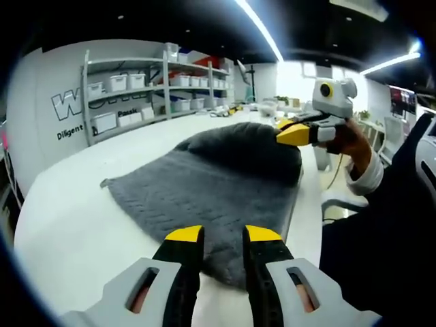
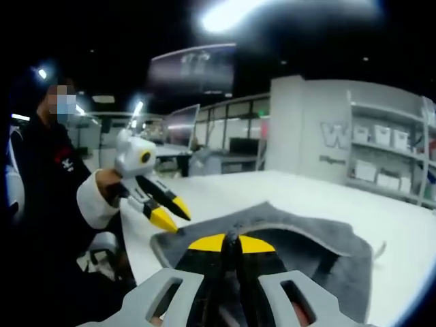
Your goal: Open the folded towel by lifting each exposed corner and separating the folded layers until the towel lies flat within the target outline without major curled edges
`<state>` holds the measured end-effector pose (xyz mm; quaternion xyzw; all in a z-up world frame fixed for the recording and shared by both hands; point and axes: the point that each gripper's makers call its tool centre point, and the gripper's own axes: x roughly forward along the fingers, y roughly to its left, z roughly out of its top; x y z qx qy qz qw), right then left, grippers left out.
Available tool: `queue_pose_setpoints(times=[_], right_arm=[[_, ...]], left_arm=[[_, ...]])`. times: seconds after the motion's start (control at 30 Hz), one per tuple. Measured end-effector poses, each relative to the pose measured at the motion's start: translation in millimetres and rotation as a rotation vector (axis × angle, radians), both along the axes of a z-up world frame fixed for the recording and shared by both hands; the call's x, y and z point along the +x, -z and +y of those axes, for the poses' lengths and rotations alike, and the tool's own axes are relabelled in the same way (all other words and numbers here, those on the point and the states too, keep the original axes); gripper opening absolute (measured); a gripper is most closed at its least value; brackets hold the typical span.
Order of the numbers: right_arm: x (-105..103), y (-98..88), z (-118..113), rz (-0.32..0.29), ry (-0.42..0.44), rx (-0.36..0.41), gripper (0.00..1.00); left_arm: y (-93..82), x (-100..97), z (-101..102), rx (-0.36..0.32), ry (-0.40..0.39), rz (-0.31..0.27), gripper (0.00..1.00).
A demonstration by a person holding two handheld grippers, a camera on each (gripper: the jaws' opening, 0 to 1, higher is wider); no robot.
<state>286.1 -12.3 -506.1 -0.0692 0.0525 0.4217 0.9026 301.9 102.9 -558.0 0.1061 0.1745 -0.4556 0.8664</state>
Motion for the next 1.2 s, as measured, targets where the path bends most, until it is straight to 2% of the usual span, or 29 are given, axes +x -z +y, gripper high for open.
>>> queue_pose_setpoints(times=[0.53, 0.9, 1.2], right_arm=[[-15, 4.7, 34, -0.011, -0.068, 0.001, 0.02], [-26, 17.8, 60, -0.004, -0.122, -0.031, 0.02], [-33, 34.4, 77, -0.006, -0.153, -0.086, 0.04]], left_arm=[[-19.6, 2.1, 1, -0.103, -0.015, -0.020, 0.19], [-26.7, 5.1, 3, -0.156, -0.031, -0.016, 0.16], [-27.9, 0.6, -4, -0.180, -0.002, 0.003, 0.16]])
